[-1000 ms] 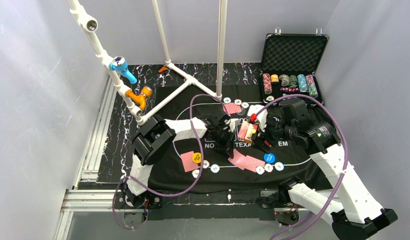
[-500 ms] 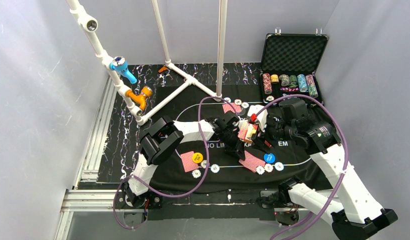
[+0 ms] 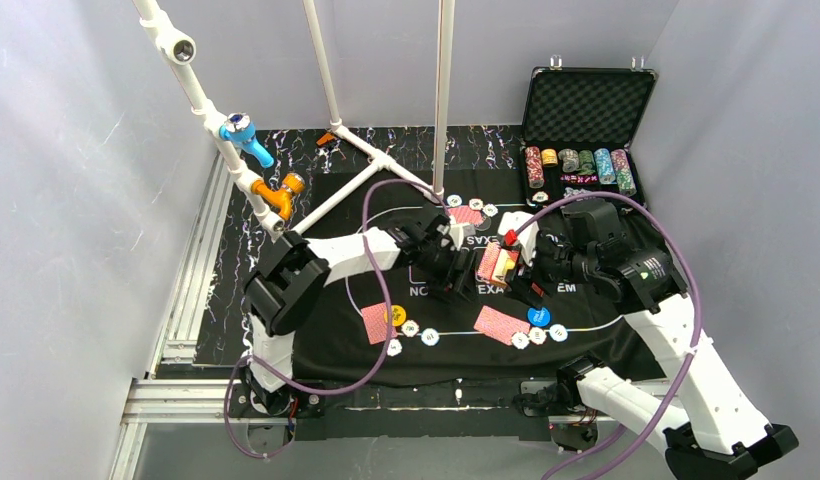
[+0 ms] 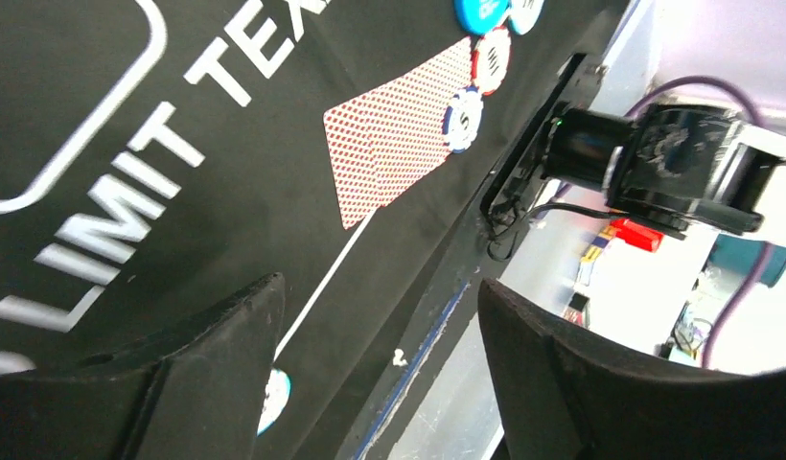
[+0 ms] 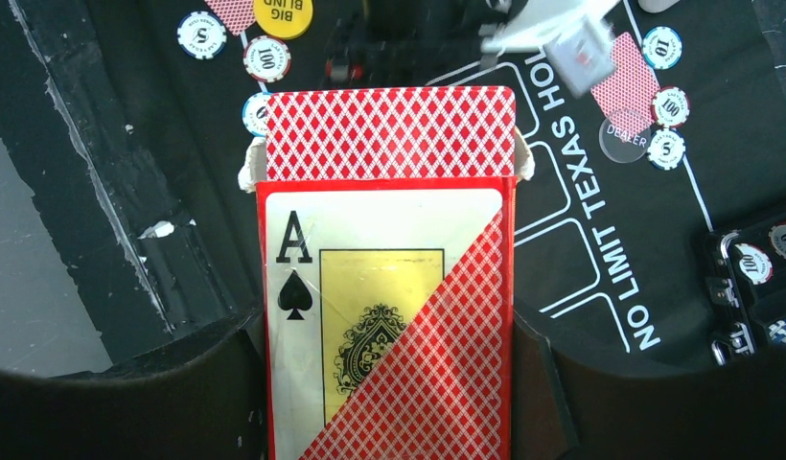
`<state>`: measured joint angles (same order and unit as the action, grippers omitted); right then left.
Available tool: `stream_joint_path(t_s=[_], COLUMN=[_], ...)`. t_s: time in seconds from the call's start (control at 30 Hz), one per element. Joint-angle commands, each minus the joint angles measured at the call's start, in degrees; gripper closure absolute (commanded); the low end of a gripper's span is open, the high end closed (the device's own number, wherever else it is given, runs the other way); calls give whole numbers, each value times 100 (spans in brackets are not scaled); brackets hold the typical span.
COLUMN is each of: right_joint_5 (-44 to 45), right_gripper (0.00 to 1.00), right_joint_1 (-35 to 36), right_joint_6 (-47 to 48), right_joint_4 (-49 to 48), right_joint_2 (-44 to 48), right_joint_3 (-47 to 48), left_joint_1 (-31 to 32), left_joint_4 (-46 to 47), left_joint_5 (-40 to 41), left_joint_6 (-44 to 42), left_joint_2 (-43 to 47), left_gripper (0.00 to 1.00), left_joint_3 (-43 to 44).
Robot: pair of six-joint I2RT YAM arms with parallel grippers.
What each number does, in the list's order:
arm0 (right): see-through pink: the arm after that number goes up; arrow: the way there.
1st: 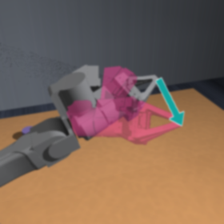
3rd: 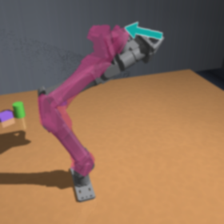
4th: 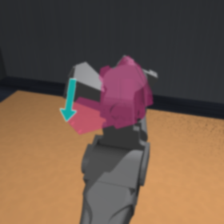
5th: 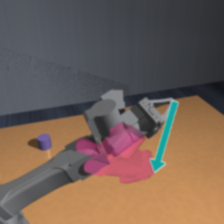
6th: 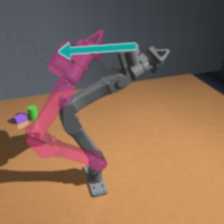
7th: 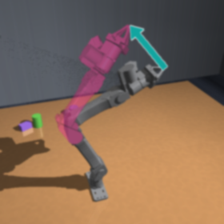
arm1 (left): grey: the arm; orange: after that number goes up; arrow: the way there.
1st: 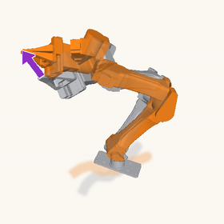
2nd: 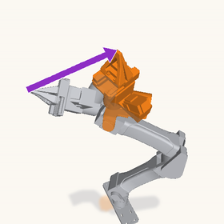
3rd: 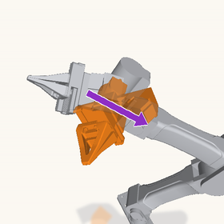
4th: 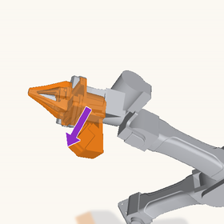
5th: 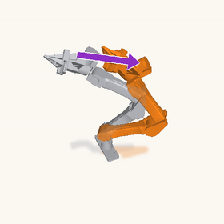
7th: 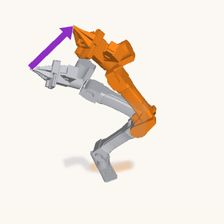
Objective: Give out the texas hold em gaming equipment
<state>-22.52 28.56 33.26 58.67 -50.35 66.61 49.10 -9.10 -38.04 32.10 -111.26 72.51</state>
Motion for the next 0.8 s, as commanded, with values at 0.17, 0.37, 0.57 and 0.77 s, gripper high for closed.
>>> stream_joint_path(t_s=[0.17,0.37,0.57,0.77], right_joint_5=[-127,-160,-266,-412], right_gripper=[99,99,99,99], right_joint_1=[-17,-17,-17,-17], right_joint_6=[10,-47,-91,-153], right_joint_4=[-109,-278,-437,-483], right_joint_2=[266,256,191,80], right_joint_3=[-104,-183,-201,-59], left_joint_1=[-990,-1280,-1025,-706], left_joint_4=[-1447,-962,88,443], left_joint_5=[-753,-1920,-2550,-2436], left_joint_6=[-767,-222,828,966], left_joint_2=[1366,2079,2021,1757], left_gripper=[13,8,10,13], left_joint_3=[508,646,871,1048])
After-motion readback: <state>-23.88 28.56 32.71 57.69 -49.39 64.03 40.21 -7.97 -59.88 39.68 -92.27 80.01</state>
